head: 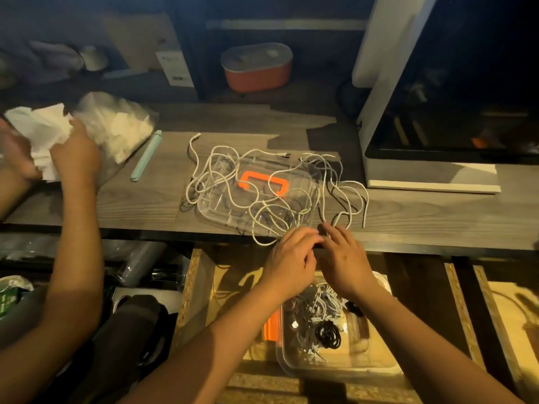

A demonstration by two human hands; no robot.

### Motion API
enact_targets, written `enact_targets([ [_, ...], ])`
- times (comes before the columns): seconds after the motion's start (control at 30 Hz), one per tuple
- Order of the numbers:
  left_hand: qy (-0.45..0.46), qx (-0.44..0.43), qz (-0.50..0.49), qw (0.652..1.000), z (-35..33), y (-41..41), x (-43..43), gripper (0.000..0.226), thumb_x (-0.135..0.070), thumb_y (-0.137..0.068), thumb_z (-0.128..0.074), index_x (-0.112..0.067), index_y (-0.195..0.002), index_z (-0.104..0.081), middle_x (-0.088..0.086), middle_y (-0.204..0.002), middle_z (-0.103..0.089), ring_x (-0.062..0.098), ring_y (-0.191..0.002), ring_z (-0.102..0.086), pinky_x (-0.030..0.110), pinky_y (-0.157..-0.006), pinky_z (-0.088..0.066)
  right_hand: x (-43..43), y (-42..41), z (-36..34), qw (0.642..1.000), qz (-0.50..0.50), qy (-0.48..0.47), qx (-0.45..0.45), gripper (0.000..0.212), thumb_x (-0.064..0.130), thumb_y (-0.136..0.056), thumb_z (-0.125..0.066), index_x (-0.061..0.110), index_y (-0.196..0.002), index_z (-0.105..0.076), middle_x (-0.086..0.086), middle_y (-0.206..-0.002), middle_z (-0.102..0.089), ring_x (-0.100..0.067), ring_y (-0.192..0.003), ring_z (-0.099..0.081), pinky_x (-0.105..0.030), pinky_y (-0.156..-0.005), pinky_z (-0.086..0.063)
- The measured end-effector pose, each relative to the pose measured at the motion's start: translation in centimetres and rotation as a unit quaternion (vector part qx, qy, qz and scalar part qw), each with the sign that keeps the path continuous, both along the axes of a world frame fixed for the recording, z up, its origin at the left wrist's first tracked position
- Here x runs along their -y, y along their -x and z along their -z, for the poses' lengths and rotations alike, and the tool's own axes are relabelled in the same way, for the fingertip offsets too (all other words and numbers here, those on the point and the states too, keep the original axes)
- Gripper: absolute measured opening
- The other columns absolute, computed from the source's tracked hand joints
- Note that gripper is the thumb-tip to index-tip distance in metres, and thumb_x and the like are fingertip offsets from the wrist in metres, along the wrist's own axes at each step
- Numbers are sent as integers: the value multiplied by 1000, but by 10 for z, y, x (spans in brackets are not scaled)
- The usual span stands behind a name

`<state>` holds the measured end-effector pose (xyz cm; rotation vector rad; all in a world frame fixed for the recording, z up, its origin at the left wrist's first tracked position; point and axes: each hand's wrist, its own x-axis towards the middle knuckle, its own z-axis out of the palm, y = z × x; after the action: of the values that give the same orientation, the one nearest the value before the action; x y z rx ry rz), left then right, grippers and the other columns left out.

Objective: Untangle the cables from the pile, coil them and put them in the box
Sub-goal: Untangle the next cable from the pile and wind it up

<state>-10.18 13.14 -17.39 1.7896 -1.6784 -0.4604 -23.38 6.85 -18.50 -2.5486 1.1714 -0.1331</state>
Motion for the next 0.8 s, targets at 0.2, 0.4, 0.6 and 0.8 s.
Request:
enact_targets([
  [0.2,-83,116,43,989,1,-2,14,55,-21,-87,-54,-21,-140,-39,-3,-145,-40,14,-140,-26,36,-115,-2,13,14,-14,987,11,69,148,2,13,-82,-63,14,-81,-64,1,-82,-59,-18,-76,-55,-25,-66,-34],
  [0.4,-88,-58,-31,994,-38,12,43,66,-13,-84,-62,-20,-143,-33,-1,-147,-36,16,-136,-26,27,-112,-13,13,7,-70,881,172,-156,412,12,10,-92,-56,20,-88,-61,3,-85,-65,-7,-79,-62,-20,-67,-51],
  [0.6,-73,1,-55,996,-29,14,67,36,-46,-93,-22,-34,-98,-55,1,-113,-59,26,-117,-51,52,-104,-35,8,-12,-116,856,123,-189,465,14,9,-95,-52,18,-87,-61,0,-83,-64,-8,-76,-62,-16,-64,-49],
  [0.8,-11,-3,-185,983,-28,2,91,17,-11,-87,-55,-20,-81,-68,3,-102,-66,24,-114,-49,42,-110,-13,25,-6,-151,695,267,-251,619,19,21,-101,-39,22,-89,-53,6,-92,-66,5,-90,-62,-14,-81,-48],
])
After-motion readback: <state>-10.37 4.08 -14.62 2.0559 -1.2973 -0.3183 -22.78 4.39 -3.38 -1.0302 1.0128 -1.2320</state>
